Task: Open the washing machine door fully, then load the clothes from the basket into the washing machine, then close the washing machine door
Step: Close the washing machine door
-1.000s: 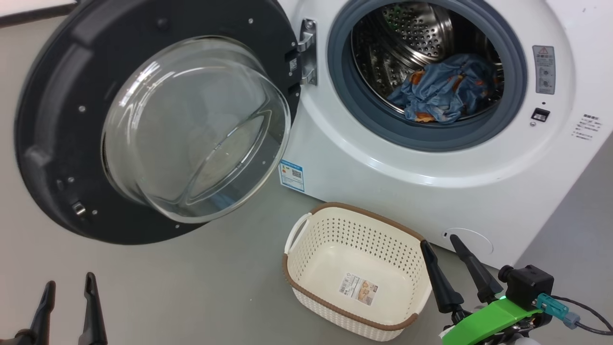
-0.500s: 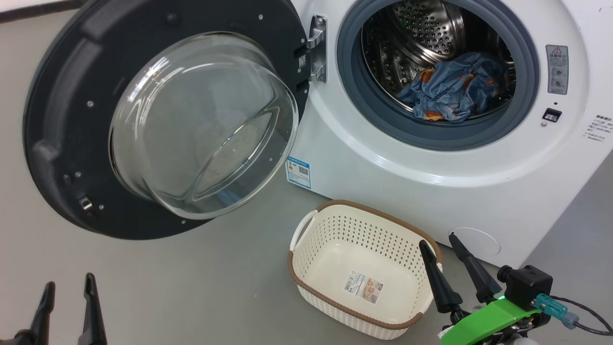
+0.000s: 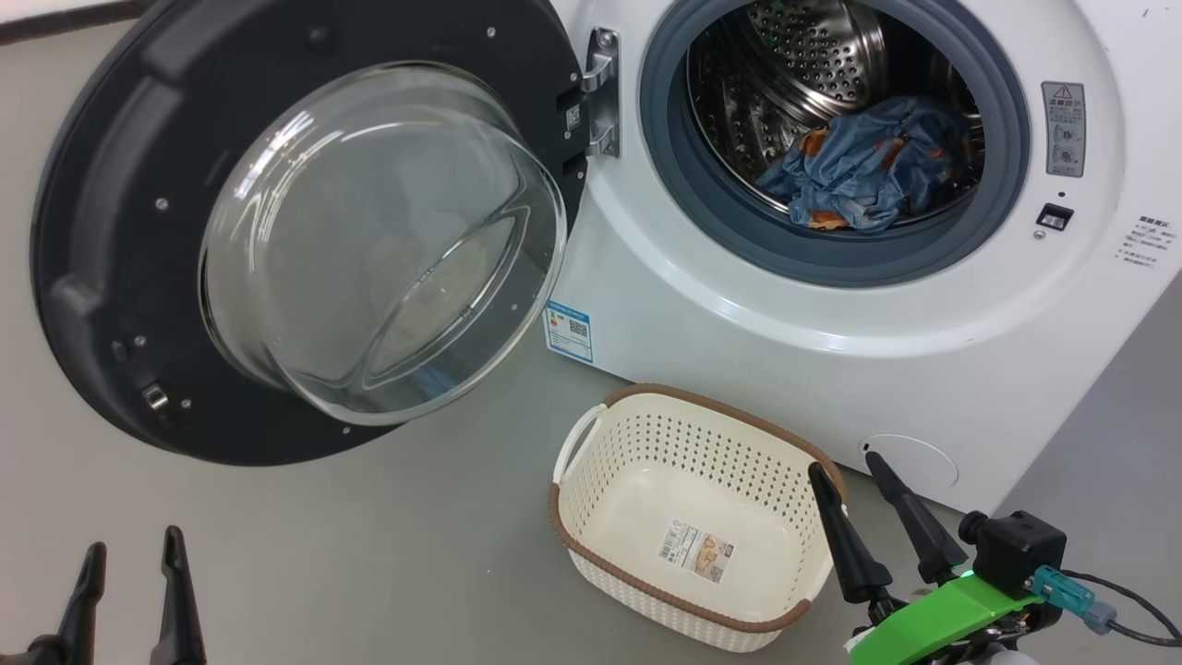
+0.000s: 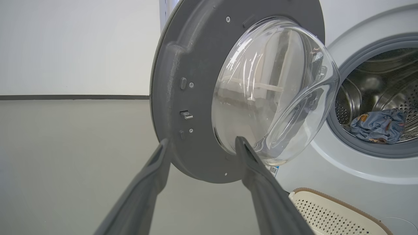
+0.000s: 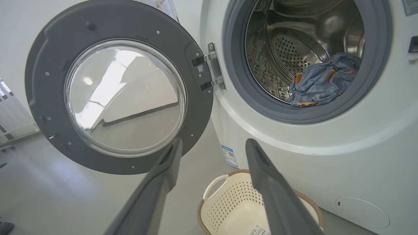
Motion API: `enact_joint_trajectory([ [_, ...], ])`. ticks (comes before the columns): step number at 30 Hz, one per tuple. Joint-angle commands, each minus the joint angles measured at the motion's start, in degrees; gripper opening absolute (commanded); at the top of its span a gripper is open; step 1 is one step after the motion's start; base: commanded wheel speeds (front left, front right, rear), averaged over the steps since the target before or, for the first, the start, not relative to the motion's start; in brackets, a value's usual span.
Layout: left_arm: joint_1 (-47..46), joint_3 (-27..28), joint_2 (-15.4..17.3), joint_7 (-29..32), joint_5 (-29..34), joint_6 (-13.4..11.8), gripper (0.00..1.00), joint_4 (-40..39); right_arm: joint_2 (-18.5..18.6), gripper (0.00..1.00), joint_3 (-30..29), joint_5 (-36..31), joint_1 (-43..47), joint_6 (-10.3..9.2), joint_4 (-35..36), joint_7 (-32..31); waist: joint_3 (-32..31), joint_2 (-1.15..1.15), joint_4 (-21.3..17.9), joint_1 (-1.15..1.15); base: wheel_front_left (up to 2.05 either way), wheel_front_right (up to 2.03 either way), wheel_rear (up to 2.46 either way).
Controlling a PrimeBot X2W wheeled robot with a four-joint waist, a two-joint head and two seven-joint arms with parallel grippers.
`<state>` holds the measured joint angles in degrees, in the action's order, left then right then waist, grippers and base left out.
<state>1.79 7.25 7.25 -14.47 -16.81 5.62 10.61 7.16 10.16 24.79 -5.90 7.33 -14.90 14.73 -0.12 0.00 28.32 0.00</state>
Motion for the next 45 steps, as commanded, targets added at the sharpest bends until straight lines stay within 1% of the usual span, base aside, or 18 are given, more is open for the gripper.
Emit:
enact_joint_trajectory([
  [1,-3.0,2.0,1.7,-0.5,-0.2,-0.3,1.0,-1.2,-0.1,1.0,1.0,-0.4,-1.8,0.16,1.3,0.3,0.1,0.0,-0.1,0.0,0.0,0.0,0.0],
  [9,-3.4,2.0,1.9,-0.5,-0.3,-0.1,1.0,-1.0,-0.1,1.0,0.8,-0.5,-2.1,0.16,1.2,0.3,0.4,0.0,-0.3,0.0,0.0,0.0,0.0],
  [10,-3.5,1.9,2.0,-0.5,-0.4,-0.1,0.96,-0.9,-0.1,1.0,0.8,-0.5,-2.1,0.16,1.2,0.3,0.4,0.0,-0.3,0.0,0.0,0.0,0.0],
  [12,-3.7,1.9,2.1,-0.5,-0.5,0.0,0.69,-0.8,-0.3,1.0,0.7,-0.6,-2.1,0.16,1.2,0.3,0.5,0.0,-0.3,0.0,0.0,0.0,0.0],
  [13,-3.8,1.9,2.2,-0.5,-0.5,0.0,0.46,-0.8,-0.3,1.0,0.7,-0.6,-2.1,0.16,1.2,0.3,0.5,0.0,-0.3,0.0,0.0,0.0,0.0],
  [14,-3.9,1.9,2.4,-0.5,-0.5,0.0,0.32,-0.8,-0.4,1.0,0.7,-0.6,-2.1,0.16,1.2,0.3,0.6,0.0,-0.3,0.0,0.0,0.0,0.0],
  [15,-4.0,1.9,2.6,-0.5,-0.5,0.0,0.04,-0.9,-0.4,1.0,0.7,-0.6,-2.1,0.16,1.2,0.3,0.6,0.0,-0.3,0.0,0.0,0.0,0.0],
  [16,-4.1,1.9,2.8,-0.5,-0.4,0.0,0.0,-0.9,-0.3,1.0,0.7,-0.6,-2.2,0.16,1.1,0.3,0.7,0.0,-0.3,0.0,0.0,0.0,0.0],
  [23,-6.0,2.0,4.5,0.1,-1.2,0.3,0.0,-2.6,-0.3,1.0,0.6,-0.7,-2.7,0.16,1.0,0.3,1.3,0.0,-0.2,0.0,0.0,0.0,0.0],
  [27,-8.4,3.0,6.6,1.5,-3.2,0.7,0.0,-3.8,-0.3,1.0,0.5,-0.9,-3.0,0.16,0.9,0.3,1.8,0.0,-0.2,0.0,0.0,0.0,0.0],
  [31,-11.7,4.5,9.6,3.0,-5.6,1.0,0.0,-5.6,-0.5,1.0,0.7,-1.0,-3.2,0.16,0.6,0.3,2.2,0.0,-0.3,0.0,0.0,0.0,0.0],
  [35,-15.8,6.4,12.9,5.8,-9.1,1.3,0.0,-7.3,-0.7,1.0,0.8,-1.3,-3.3,0.16,0.5,0.3,2.8,0.0,-0.6,0.0,0.0,0.0,0.0],
  [38,-19.6,8.0,16.0,8.1,-11.5,1.4,0.0,-6.9,-0.8,1.0,0.9,-1.5,-3.5,0.16,0.4,0.3,3.4,0.0,-0.9,0.0,0.0,0.0,0.0],
  [42,-24.9,10.0,19.2,10.9,-16.1,1.6,0.0,-4.0,-1.0,1.0,1.5,-1.7,-4.3,0.16,0.0,0.3,4.1,0.0,-1.6,0.0,0.0,0.0,0.0],
  [45,-29.4,11.8,20.6,14.2,-22.3,1.7,0.0,-0.1,-1.0,1.0,1.7,-1.8,-4.7,0.16,-0.3,0.3,4.5,0.0,-2.3,0.0,0.0,0.0,0.0],
])
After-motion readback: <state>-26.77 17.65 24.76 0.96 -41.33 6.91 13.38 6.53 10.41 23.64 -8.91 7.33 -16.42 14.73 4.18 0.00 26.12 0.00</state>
